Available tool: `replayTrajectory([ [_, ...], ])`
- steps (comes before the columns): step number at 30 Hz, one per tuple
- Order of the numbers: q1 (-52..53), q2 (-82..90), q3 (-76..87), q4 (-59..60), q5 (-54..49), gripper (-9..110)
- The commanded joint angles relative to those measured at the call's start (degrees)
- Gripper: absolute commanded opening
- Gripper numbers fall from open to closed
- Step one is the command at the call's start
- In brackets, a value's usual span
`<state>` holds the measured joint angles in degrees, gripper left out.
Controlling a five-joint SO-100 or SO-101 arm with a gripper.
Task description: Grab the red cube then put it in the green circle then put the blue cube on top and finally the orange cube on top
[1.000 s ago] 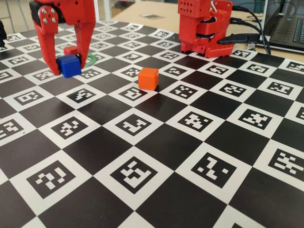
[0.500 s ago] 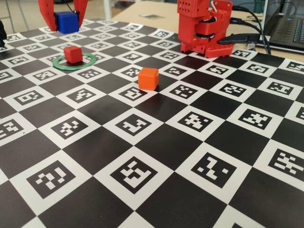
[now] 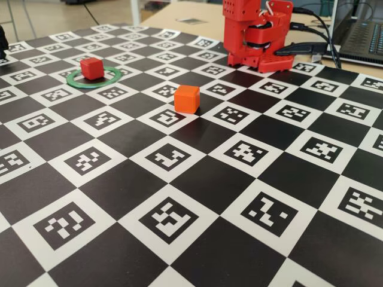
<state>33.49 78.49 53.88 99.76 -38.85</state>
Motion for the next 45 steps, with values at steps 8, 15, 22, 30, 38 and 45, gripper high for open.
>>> replayTrajectory([
  [8, 4.48, 5.8, 2.02, 4.13, -8.53, 5],
  [15, 6.33, 1.05, 2.46, 2.99, -8.7, 5],
  [22, 8.0, -5.01, 1.14, 1.14, -8.26, 4],
  [30, 8.79, -9.93, 1.41, -3.87, -5.45, 4],
  [38, 9.76, -13.18, 1.41, -9.14, -3.25, 4],
  [45, 10.28, -13.54, 3.96, -12.92, -2.81, 4],
])
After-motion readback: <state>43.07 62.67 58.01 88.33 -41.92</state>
